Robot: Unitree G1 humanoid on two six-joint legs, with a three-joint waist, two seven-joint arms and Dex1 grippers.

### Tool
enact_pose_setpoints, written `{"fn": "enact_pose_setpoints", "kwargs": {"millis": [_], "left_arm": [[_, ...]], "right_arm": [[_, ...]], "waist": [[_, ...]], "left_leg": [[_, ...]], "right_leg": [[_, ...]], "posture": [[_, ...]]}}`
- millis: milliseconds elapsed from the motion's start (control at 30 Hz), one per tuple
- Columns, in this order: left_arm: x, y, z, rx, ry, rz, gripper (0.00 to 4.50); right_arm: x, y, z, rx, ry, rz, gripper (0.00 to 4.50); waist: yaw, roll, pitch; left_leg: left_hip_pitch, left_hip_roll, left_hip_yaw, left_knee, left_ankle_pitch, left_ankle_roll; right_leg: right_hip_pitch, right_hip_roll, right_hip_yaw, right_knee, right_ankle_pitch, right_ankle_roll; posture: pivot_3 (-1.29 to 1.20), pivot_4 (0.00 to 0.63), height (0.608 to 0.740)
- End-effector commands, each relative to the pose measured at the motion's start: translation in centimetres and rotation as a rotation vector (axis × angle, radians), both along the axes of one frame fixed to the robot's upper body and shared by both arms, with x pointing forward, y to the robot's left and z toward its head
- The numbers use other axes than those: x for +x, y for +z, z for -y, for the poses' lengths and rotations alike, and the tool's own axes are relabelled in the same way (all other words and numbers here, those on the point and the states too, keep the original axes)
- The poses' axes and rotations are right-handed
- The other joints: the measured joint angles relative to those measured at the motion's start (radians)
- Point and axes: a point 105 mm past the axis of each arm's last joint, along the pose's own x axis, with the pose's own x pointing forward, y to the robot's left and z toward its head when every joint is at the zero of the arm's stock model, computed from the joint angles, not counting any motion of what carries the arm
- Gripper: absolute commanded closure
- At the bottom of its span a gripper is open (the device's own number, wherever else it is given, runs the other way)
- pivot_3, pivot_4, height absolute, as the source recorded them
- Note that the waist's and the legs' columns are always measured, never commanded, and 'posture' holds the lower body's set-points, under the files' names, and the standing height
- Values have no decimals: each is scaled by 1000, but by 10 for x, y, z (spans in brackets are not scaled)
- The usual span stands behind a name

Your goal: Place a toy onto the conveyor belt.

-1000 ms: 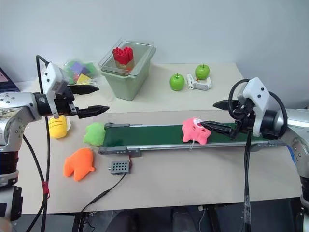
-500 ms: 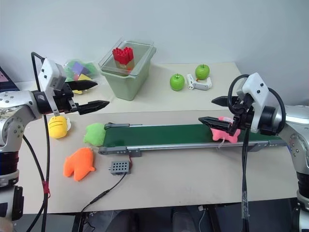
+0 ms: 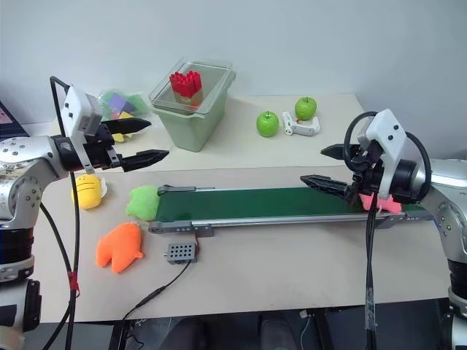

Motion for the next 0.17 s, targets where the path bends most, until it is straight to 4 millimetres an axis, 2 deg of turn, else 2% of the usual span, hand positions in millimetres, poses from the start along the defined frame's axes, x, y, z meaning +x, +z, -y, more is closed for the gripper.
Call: {"fn": "enact_pose_setpoints", "kwargs": {"millis": [33, 167], "left_arm": [[-1, 17, 2, -1, -5, 74, 20], [-1, 18, 2, -1, -6, 82, 20]], "right_arm": [[-3, 15, 0, 0, 4, 76, 0], [-3, 16, 0, -1, 3, 78, 0]], "waist": [[0, 0, 0], [0, 0, 0]], "left_leg": [[0, 0, 0, 0, 0, 0], [0, 0, 0, 0, 0, 0]], "right_leg": [[0, 0, 0, 0, 0, 0], [0, 0, 0, 0, 0, 0]], "posture": [[0, 150, 740], [0, 150, 740]]}}
